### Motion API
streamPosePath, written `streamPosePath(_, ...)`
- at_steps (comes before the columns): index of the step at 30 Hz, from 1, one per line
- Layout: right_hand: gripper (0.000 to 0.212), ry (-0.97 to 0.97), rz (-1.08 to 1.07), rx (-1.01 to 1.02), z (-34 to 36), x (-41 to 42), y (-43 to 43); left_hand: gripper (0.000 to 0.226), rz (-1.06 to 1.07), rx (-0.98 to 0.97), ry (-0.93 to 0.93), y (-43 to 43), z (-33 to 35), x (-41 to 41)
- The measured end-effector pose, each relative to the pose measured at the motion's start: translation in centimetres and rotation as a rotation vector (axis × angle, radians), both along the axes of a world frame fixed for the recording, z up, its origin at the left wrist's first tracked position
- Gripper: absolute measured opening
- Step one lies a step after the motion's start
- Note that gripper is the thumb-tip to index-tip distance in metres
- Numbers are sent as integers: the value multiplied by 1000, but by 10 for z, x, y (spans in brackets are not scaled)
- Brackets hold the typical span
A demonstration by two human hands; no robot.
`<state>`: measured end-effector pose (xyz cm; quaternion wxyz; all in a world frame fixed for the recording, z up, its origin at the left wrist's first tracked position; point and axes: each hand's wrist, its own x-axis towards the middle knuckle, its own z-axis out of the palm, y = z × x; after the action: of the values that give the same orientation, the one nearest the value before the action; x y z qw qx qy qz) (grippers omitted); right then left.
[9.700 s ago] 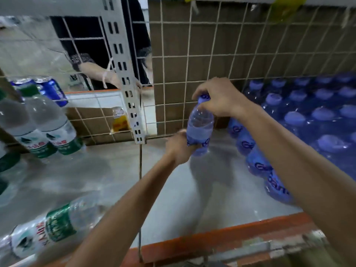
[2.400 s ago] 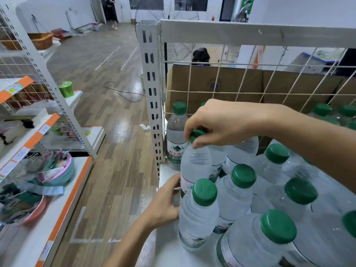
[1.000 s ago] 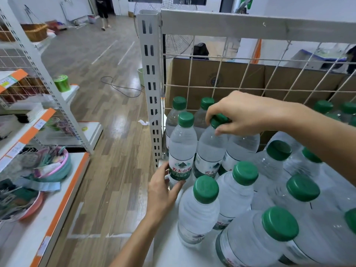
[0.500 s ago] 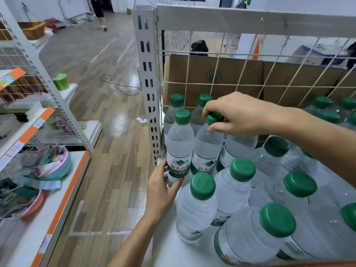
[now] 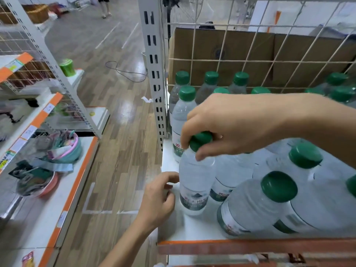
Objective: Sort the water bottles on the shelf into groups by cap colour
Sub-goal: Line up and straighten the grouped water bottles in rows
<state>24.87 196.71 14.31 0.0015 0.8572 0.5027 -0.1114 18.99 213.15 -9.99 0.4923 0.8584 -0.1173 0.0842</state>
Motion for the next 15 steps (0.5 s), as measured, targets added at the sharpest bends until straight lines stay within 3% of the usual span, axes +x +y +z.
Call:
streamPosePath(7,22,-33,-104,34,-1,16,0,61,-57,-53,31,-3,2,-5)
streamPosePath(11,23,-71,-130,56,-3,20,3,68,64,-10,28,-12,-2,11)
streamPosePath(15,24,-88,-159,68,-5,23,3,61,142,-17,-14,-19,-7,22)
